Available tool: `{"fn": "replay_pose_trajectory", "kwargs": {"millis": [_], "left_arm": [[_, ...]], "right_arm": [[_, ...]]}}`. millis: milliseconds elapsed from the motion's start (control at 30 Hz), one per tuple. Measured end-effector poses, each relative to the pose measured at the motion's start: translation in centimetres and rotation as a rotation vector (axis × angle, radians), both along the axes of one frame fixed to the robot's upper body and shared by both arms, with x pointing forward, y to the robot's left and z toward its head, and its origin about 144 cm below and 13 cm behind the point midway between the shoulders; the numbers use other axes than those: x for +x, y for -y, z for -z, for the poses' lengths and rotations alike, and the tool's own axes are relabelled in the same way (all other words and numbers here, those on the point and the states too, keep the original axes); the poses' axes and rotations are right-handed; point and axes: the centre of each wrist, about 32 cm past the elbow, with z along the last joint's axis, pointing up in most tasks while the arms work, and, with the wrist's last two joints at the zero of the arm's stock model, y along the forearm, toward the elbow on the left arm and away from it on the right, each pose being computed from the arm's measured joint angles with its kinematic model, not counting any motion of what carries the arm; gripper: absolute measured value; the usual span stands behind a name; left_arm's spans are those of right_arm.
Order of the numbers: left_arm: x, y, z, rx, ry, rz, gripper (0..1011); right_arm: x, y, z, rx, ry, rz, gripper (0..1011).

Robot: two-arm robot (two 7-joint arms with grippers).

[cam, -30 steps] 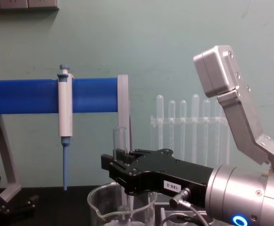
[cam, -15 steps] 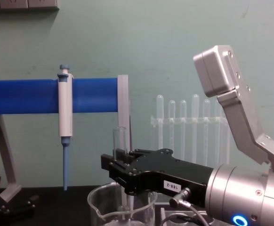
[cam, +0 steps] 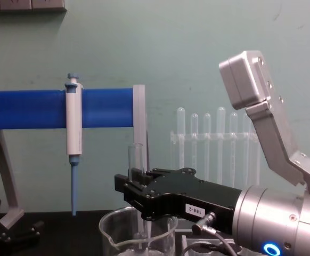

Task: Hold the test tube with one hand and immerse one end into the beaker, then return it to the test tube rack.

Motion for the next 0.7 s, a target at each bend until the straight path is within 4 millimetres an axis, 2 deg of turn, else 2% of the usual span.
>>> {"fn": "replay_pose_trajectory", "kwargs": {"millis": [700], "left_arm": [[0.00,0.00,0.00,0.000,0.000,0.000,1000]], "right_arm": [[0.00,0.00,0.00,0.000,0.000,0.000,226]]}}
